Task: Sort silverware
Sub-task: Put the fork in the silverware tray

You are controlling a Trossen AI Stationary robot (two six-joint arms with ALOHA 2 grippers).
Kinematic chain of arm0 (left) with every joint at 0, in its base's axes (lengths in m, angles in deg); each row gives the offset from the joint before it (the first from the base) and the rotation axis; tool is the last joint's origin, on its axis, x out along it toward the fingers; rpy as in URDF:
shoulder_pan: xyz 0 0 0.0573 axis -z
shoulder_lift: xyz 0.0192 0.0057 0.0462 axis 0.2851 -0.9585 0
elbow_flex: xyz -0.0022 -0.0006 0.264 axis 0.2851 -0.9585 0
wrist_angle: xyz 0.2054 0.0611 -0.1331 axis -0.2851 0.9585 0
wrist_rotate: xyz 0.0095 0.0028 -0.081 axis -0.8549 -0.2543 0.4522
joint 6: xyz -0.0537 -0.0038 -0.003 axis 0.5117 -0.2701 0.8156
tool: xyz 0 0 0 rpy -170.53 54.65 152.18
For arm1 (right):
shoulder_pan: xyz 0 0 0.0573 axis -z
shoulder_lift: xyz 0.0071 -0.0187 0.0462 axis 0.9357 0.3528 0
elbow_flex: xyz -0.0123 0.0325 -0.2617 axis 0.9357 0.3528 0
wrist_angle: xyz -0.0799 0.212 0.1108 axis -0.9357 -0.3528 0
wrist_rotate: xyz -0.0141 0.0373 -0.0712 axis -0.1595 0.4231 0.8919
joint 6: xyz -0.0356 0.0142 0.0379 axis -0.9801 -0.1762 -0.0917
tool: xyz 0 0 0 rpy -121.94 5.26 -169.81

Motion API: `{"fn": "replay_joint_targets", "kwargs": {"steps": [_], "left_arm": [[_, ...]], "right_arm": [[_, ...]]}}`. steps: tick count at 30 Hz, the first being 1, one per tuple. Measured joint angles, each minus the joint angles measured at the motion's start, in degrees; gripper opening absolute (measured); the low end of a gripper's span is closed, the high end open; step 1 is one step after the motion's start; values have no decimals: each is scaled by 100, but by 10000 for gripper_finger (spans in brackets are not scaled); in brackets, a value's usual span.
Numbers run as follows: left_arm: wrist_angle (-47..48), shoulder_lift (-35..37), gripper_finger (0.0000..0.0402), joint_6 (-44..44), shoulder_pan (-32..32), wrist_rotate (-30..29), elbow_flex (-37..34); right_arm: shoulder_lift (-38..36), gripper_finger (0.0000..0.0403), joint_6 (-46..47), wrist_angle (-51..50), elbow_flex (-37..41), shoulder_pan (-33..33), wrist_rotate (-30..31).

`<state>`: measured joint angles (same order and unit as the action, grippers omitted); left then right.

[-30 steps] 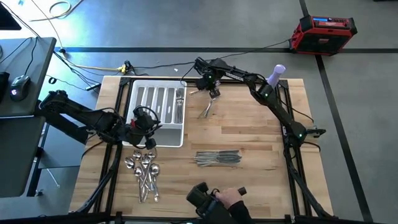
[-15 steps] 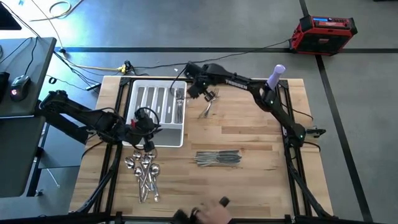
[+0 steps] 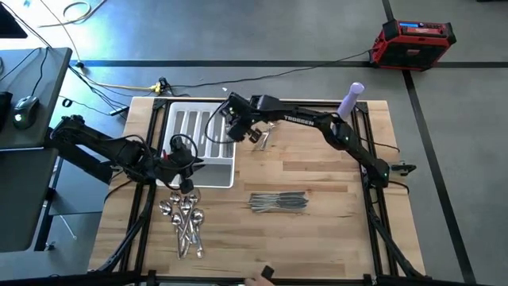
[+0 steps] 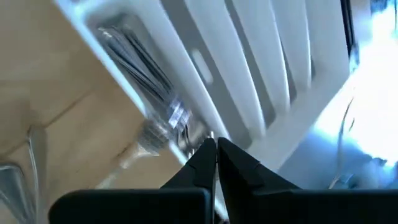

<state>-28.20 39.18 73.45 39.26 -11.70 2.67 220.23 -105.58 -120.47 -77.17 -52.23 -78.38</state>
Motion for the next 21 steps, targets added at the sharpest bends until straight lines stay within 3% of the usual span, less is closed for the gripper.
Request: {"fn": "replay_joint_targets", "kwargs": {"steps": [5,10,13,17,21], "left_arm": [[1,0,58,6,0,2,1],[-1,0,58,2,0,1,1],[-1,0,58,1,0,1,1],[-3,0,58,1,0,0,1],[-3,0,58,1,0,0,1]], "right_arm": [[0,0,1571,-437,0,333,-46],[7,11,2881,-1307,0,661,-650],[9,48,3493,-1545,0,744,-807],[11,123,3599,-1482,182,602,-1219],[18,199,3660,-1044,509,315,-868]]}}
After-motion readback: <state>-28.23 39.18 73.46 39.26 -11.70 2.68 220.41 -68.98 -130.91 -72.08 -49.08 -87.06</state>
